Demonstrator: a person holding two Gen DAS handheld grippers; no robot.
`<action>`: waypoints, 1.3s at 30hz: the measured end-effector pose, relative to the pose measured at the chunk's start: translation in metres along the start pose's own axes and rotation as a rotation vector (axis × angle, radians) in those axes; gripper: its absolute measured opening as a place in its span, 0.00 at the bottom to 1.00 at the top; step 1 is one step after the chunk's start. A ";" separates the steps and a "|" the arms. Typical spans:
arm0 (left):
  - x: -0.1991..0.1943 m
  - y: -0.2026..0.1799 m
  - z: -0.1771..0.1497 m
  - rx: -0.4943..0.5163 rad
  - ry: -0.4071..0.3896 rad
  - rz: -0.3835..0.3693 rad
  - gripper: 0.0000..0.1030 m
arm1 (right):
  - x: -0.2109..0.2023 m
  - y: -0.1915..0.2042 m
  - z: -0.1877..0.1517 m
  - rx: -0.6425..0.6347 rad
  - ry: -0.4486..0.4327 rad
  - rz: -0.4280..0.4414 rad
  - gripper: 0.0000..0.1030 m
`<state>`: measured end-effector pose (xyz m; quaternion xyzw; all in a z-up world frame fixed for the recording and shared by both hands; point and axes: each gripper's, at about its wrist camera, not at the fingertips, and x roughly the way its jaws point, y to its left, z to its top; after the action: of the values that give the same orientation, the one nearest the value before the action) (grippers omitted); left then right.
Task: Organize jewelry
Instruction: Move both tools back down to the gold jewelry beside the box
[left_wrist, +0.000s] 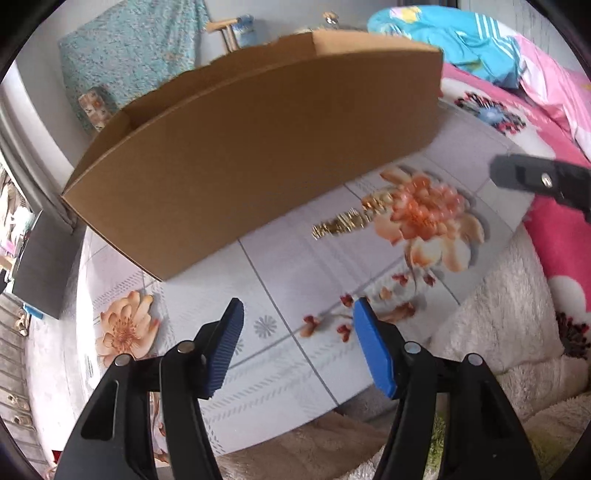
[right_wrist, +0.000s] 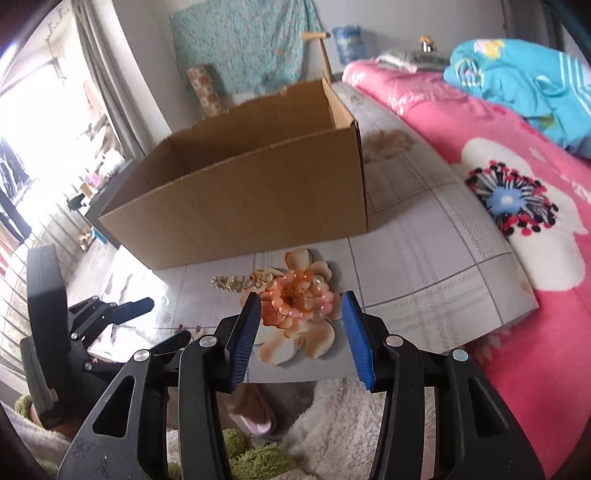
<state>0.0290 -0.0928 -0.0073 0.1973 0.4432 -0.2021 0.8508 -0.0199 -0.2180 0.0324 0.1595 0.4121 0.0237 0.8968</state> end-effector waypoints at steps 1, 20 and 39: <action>0.000 0.002 0.000 -0.009 -0.002 0.000 0.58 | -0.001 0.002 -0.001 -0.016 -0.007 -0.002 0.40; 0.016 0.048 -0.012 -0.162 -0.010 -0.078 0.58 | 0.080 0.045 0.022 -0.227 0.150 -0.065 0.16; 0.028 0.034 0.000 -0.112 -0.045 -0.110 0.58 | 0.066 -0.027 0.057 0.018 0.098 -0.121 0.28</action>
<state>0.0612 -0.0694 -0.0250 0.1204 0.4449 -0.2277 0.8578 0.0643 -0.2471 0.0107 0.1409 0.4646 -0.0263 0.8738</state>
